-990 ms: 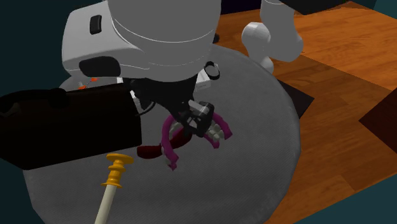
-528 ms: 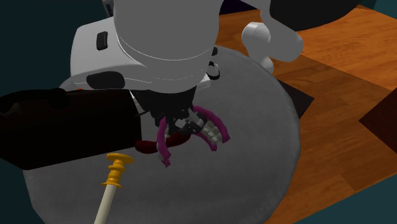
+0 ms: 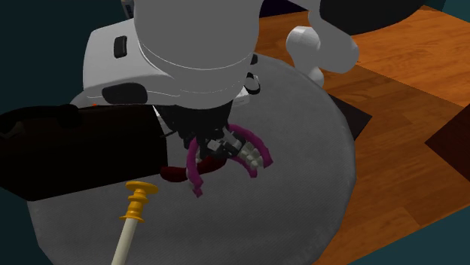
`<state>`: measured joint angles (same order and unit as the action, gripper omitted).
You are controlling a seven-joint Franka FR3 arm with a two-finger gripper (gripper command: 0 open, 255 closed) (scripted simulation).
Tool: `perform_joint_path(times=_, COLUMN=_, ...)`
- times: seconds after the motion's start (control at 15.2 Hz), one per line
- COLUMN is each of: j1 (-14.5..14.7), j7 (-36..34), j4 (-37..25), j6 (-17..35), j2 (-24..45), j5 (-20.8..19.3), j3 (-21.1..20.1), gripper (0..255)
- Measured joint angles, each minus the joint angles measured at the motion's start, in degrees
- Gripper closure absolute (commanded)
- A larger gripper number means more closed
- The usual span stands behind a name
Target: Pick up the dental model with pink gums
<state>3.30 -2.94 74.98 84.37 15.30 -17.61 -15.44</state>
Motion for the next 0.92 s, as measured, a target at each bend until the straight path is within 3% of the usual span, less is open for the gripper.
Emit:
perform_joint_path(times=0.46, j1=1.0, j7=1.0, j4=-8.0, j6=-6.0, j2=2.3, j5=-0.7, j3=-0.1, gripper=255)
perform_joint_path(times=0.92, j1=2.9, j7=2.7, j4=-20.5, j6=-14.0, j2=6.7, j5=-2.5, j3=0.1, gripper=255)
